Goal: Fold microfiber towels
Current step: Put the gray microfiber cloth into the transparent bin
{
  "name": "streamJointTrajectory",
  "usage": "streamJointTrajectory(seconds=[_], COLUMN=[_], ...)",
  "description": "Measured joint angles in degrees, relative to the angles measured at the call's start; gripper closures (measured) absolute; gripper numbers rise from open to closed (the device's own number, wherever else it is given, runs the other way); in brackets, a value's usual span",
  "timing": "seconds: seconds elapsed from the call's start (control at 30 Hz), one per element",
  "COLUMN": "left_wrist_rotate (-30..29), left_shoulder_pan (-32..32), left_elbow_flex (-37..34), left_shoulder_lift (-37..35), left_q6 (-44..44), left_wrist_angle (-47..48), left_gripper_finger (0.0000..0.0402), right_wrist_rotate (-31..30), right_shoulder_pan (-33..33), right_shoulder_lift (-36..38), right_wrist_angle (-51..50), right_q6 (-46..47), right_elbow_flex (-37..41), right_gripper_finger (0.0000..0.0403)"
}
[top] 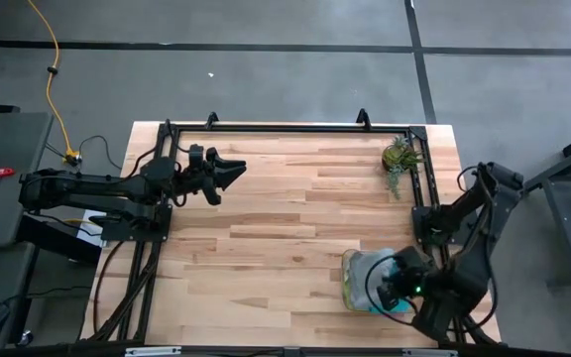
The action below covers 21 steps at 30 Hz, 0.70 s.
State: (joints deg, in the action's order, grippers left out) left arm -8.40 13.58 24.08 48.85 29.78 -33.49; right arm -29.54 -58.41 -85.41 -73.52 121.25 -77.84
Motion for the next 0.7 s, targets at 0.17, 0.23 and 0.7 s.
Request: streamJointTrajectory(seconds=[0.17, 0.23, 0.7], left_wrist_rotate=[-1.34, -1.38, -2.21], left_shoulder_pan=[-0.02, -0.02, -0.02], left_elbow_flex=[0.00, 0.00, 0.00], left_shoulder_lift=[-0.01, -0.01, 0.01], left_q6=[0.00, 0.00, 0.00], left_wrist_angle=[1.26, 1.23, 1.43], left_gripper_finger=[0.0300, 0.0300, 0.0300], right_wrist_rotate=[9.80, 14.14, 29.17], right_shoulder_pan=[-0.13, 0.36, 4.56], right_shoulder_lift=[-3.61, -4.70, -12.22], right_wrist_angle=[-3.01, -3.74, -5.09], right_q6=[2.91, 3.35, 4.75], right_elbow_flex=[0.02, 0.02, 0.02], right_gripper_finger=[0.0403, 0.0403, 0.0403])
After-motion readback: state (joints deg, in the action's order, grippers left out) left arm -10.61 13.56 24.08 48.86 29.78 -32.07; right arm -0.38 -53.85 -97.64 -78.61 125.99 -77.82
